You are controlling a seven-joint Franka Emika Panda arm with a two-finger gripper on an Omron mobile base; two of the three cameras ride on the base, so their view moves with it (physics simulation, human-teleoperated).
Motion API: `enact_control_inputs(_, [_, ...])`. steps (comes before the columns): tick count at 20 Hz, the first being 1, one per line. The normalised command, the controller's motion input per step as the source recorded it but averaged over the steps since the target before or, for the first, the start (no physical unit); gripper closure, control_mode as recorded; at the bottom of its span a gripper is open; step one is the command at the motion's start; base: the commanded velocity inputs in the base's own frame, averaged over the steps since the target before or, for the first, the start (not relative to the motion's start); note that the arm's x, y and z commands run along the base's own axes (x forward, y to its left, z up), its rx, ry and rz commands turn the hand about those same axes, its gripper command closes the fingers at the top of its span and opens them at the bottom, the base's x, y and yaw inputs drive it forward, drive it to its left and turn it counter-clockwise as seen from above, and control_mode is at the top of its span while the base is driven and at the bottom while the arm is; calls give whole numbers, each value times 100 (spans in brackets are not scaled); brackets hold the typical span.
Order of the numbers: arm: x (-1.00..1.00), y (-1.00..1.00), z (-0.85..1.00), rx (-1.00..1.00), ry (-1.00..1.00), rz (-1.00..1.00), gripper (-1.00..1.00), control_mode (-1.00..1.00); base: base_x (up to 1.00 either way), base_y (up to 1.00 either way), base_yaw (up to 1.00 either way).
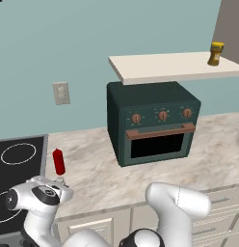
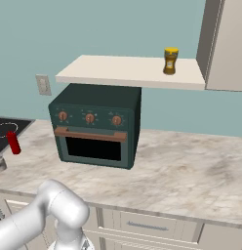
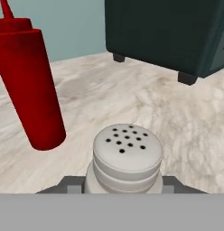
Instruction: Collect the turmeric, ketchup, and shaker from the cabinet and place them next to the stove.
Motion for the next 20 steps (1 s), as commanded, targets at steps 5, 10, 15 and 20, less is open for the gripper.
enact_control_inputs(5, [40,6,-11,-3,0,-2,100,-100,0,0,0])
enact_control_inputs(10, [31,16,-16,-2,0,0,100,-100,0,0,0])
enact_control_inputs(15, [20,17,-28,0,0,0,100,-100,0,0,0])
enact_control_inputs(20, [6,14,-28,0,0,0,100,-100,0,0,0])
